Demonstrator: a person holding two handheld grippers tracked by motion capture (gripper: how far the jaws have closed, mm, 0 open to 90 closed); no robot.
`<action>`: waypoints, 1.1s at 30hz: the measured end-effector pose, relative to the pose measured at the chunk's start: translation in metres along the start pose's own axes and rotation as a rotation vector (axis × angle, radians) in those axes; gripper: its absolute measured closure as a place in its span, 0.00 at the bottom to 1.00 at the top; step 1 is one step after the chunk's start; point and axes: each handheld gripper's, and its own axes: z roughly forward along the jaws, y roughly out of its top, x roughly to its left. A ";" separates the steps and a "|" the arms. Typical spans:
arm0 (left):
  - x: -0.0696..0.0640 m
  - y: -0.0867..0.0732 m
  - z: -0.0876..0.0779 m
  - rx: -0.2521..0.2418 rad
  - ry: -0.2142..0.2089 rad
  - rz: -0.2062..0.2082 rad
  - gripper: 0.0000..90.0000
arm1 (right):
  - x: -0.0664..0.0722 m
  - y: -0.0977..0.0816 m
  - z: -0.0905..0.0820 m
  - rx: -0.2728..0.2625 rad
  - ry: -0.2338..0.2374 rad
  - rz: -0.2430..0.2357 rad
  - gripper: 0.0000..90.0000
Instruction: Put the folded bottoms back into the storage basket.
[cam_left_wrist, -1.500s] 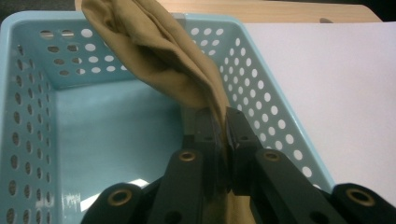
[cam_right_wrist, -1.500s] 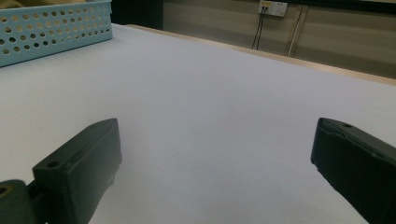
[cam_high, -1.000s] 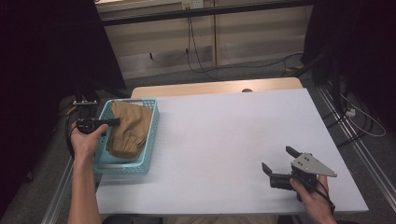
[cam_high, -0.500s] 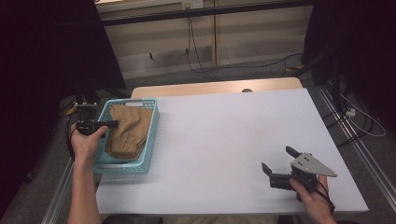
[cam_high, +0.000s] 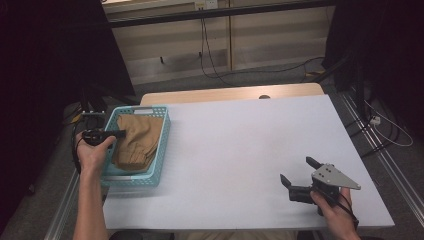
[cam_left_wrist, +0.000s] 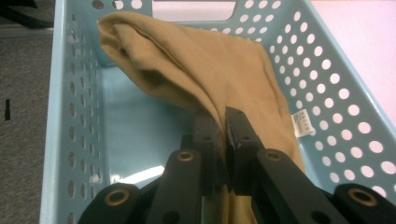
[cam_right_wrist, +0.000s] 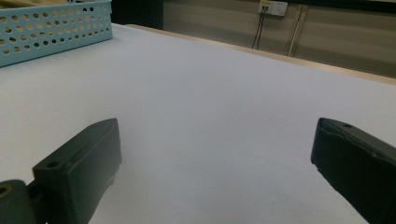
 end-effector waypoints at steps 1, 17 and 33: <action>0.001 0.000 0.000 0.008 0.001 0.006 0.94 | 0.000 0.000 0.000 0.000 0.001 -0.001 0.02; 0.004 -0.004 0.006 0.013 0.039 -0.003 0.94 | 0.000 0.000 0.000 0.002 0.002 -0.002 0.02; 0.015 -0.013 0.020 0.076 0.107 -0.051 0.93 | 0.001 0.000 0.001 0.005 0.005 -0.004 0.02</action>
